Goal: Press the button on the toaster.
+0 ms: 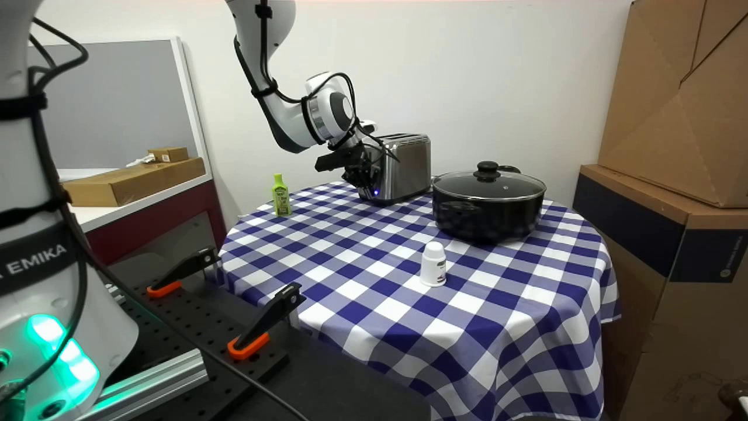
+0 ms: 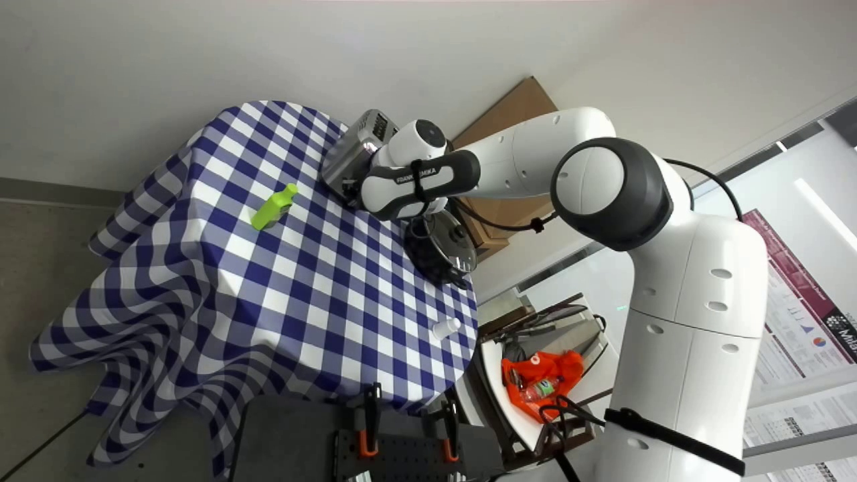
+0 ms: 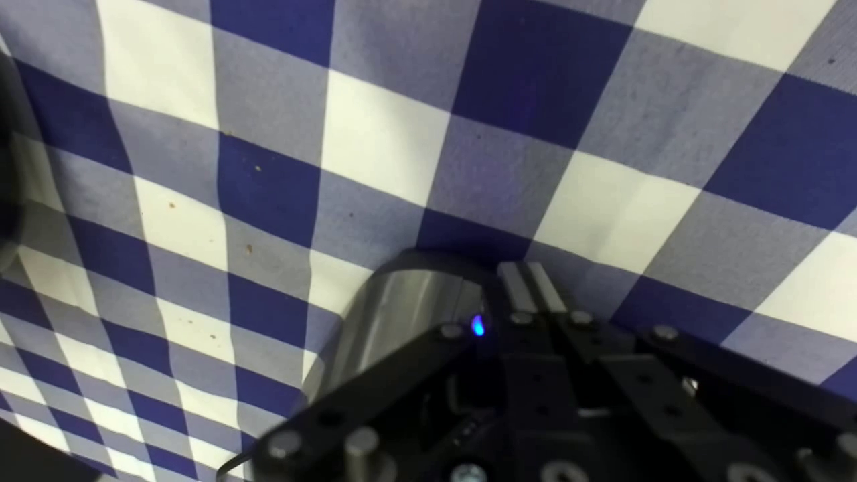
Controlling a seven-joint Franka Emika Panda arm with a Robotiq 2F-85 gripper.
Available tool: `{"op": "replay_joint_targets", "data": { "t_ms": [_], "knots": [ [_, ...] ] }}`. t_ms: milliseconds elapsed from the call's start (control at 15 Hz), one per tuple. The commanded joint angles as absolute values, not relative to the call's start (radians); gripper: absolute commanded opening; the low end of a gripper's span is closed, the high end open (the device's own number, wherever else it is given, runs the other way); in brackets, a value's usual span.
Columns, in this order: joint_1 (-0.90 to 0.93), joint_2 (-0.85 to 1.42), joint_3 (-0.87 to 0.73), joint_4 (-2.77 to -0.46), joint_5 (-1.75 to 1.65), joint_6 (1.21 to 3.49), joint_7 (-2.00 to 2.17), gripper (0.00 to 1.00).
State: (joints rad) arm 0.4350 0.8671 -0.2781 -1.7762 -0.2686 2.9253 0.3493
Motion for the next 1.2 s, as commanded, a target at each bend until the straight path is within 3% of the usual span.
{"op": "replay_joint_targets", "data": {
  "t_ms": [0, 200, 667, 1133],
  "knots": [
    [0.45, 0.859, -0.295, -1.792, -0.255, 2.973, 0.338, 0.0],
    [0.424, 0.832, -0.263, -1.824, -0.247, 2.977, 0.307, 0.0],
    [0.197, 0.789, -0.002, -1.815, -0.195, 2.843, 0.066, 0.0],
    [0.142, 0.789, 0.004, -1.768, -0.167, 2.66, 0.039, 0.0]
  ]
}}
